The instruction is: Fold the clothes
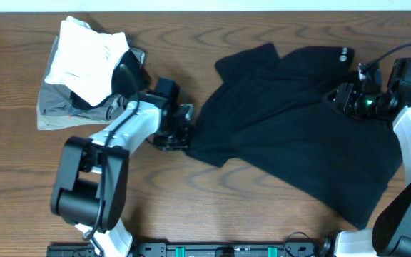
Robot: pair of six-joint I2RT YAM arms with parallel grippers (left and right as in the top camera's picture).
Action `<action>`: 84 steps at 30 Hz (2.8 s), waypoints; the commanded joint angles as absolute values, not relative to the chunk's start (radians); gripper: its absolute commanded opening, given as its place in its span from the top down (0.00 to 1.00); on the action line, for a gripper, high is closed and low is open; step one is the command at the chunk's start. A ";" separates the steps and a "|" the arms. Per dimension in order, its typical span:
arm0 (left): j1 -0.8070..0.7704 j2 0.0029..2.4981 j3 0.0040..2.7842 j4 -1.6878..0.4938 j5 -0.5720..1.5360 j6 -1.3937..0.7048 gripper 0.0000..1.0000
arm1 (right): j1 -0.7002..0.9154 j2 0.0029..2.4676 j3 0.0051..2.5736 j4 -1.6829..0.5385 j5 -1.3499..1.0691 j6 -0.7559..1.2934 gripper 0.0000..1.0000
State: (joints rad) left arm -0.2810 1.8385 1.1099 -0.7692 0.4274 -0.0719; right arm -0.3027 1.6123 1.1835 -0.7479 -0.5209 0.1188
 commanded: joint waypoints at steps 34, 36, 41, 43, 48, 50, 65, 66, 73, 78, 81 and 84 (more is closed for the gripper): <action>-0.211 1.777 1.133 -0.883 0.439 -0.093 0.47 | -0.450 2.195 1.194 -0.267 -0.027 0.452 0.99; -0.211 1.777 1.133 -0.881 0.458 -0.093 0.43 | -0.450 2.232 1.218 -0.190 -0.071 0.452 0.99; -0.211 1.777 1.133 -0.838 0.496 -0.092 0.36 | -0.451 2.271 1.324 -0.165 -0.191 0.408 0.84; -0.211 1.776 1.136 -0.783 0.534 -0.091 0.36 | -0.453 2.251 1.348 -0.165 -0.232 0.363 0.63; -0.220 1.777 1.162 -0.604 0.566 -0.090 0.37 | -0.474 2.102 1.374 -0.239 -0.319 0.324 0.51; -0.231 1.777 1.163 -0.504 0.566 -0.087 0.49 | -0.484 2.020 1.374 -0.302 -0.352 0.324 0.51; -0.306 1.960 1.163 -0.054 0.512 -0.038 0.66 | -0.418 1.638 1.374 -0.756 -0.375 0.294 0.51; -0.306 1.977 1.163 -0.017 0.513 -0.039 0.69 | -0.404 1.638 1.374 -0.771 -0.375 0.294 0.51; -0.326 2.030 1.163 0.171 0.539 -0.106 0.81 | -0.331 1.638 1.372 -0.801 -0.371 0.275 0.51; -0.342 2.038 1.163 0.250 0.476 -0.110 0.90 | -0.302 1.638 1.372 -0.812 -0.370 0.272 0.52; -0.347 2.057 1.164 0.278 0.425 -0.110 0.92 | -0.287 1.638 1.372 -0.832 -0.369 0.272 0.52; -0.346 2.100 1.189 0.278 0.417 -0.110 0.92 | -0.280 1.638 1.372 -0.855 -0.369 0.272 0.52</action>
State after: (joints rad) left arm -0.3485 2.0472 1.1595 0.2787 0.4618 -0.1055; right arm -0.2951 1.6390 1.3731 -0.8433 -0.3672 0.2909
